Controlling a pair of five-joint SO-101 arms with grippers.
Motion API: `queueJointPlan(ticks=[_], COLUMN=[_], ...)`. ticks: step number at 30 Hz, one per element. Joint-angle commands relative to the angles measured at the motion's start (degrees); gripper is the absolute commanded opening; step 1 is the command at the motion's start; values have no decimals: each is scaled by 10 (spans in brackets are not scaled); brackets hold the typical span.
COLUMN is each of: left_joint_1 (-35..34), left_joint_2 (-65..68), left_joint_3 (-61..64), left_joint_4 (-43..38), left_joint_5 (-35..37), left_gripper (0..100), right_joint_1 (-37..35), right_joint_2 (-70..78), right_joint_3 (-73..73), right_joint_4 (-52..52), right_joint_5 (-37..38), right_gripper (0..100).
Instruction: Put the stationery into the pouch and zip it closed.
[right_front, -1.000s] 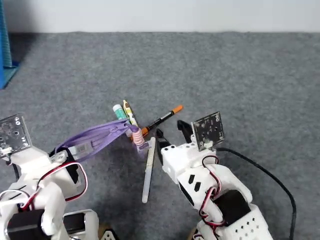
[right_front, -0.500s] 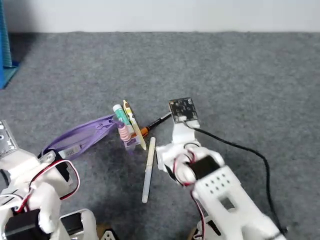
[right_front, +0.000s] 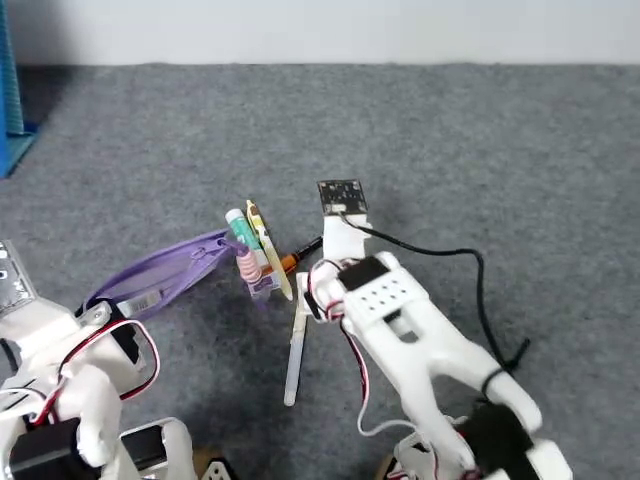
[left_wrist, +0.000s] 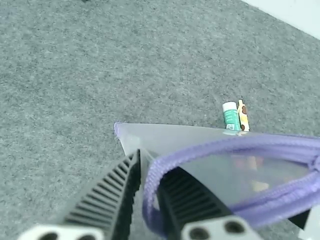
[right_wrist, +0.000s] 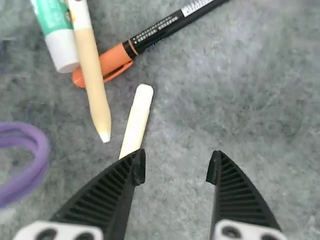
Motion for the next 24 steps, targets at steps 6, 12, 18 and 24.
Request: queueJointPlan(ticks=[6, 12, 18, 24], left_joint_1=[-4, -4, -4, -4], left_joint_2=[6, 6, 6, 6], left_joint_3=[-32, -32, -32, -32], left_joint_4=[3, 3, 3, 3], left_joint_5=[6, 6, 6, 6], left_gripper=[12, 12, 12, 12], right_joint_1=[2, -4, -22, -23], right_joint_2=[94, 145, 176, 216], right_joint_3=[-114, -156, -159, -159], right_joint_4=[-1, -1, -31, -68], right_joint_5=[-27, -27, -27, -27], right_gripper=[202, 202, 202, 193])
